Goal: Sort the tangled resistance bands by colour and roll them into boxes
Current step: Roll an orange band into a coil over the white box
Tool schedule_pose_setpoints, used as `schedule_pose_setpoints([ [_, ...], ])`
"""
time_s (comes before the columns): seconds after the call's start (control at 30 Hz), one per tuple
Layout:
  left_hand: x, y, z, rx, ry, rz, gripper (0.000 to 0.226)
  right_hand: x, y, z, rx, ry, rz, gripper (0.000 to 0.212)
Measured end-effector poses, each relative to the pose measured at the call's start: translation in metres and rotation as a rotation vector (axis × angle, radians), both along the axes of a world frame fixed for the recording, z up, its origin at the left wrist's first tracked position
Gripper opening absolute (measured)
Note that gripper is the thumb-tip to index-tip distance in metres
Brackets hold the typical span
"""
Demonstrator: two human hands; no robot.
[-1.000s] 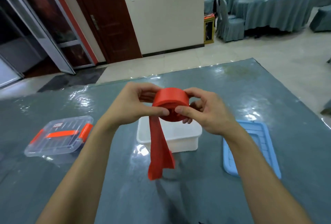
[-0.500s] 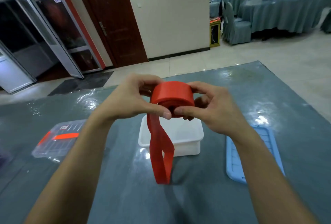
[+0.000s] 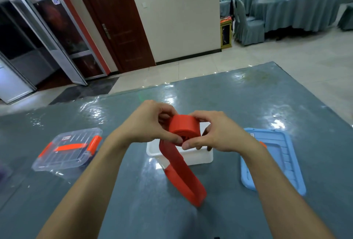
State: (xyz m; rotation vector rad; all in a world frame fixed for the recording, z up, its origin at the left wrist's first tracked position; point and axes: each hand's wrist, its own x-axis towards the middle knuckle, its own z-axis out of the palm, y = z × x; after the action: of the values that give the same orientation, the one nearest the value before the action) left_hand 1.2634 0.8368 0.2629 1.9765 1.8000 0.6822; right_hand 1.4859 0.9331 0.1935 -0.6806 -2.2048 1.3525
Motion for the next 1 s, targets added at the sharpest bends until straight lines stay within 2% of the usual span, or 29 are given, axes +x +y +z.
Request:
schedule_pose_setpoints([
  [0.07, 0.002, 0.0, 0.005, -0.005, 0.096, -0.026, 0.044, -0.003, -0.003, -0.001, 0.065, -0.013, -0.012, 0.064],
  [0.2, 0.003, -0.001, 0.017, -0.045, 0.248, -0.041, 0.045, -0.008, -0.01, -0.009, -0.013, 0.074, 0.04, 0.047],
  [0.27, 0.007, 0.0, 0.021, -0.055, 0.346, -0.048, 0.044, -0.013, -0.013, -0.014, 0.152, -0.021, -0.04, 0.05],
  [0.33, 0.011, 0.004, 0.024, -0.036, 0.413, -0.067, 0.047, -0.017, -0.015, -0.014, 0.24, -0.014, -0.113, 0.049],
  [0.4, 0.007, 0.006, 0.025, -0.03, 0.304, -0.082, 0.053, -0.012, -0.013, -0.011, 0.152, 0.098, -0.12, 0.041],
  [0.53, -0.014, 0.004, 0.006, -0.095, -0.257, -0.139, 0.077, 0.003, -0.004, -0.002, -0.102, 0.355, -0.085, 0.038],
  [0.6, -0.014, 0.004, -0.02, -0.141, -0.469, -0.154, 0.074, 0.005, -0.002, 0.0, -0.197, 0.425, -0.105, 0.041],
  [0.63, -0.01, 0.004, -0.036, -0.169, -0.512, -0.131, 0.068, 0.006, -0.001, 0.001, -0.227, 0.453, -0.12, 0.041],
  [0.73, 0.004, 0.003, -0.073, -0.254, -0.538, -0.039, 0.043, 0.011, 0.0, 0.005, -0.271, 0.522, -0.181, 0.042],
  [0.8, 0.0, 0.004, -0.079, -0.137, -0.511, 0.056, 0.026, 0.017, 0.002, 0.006, -0.298, 0.567, -0.211, 0.041],
  [0.9, -0.024, -0.002, -0.064, 0.1, -0.536, 0.143, 0.021, 0.025, 0.006, 0.006, -0.294, 0.595, -0.228, 0.036],
  [0.93, -0.034, -0.007, -0.058, 0.082, -0.533, 0.131, 0.024, 0.027, 0.006, 0.006, -0.289, 0.584, -0.223, 0.033],
  [1.0, -0.046, -0.016, -0.049, -0.139, -0.441, 0.042, 0.035, 0.027, 0.006, 0.006, -0.284, 0.543, -0.2, 0.032],
])
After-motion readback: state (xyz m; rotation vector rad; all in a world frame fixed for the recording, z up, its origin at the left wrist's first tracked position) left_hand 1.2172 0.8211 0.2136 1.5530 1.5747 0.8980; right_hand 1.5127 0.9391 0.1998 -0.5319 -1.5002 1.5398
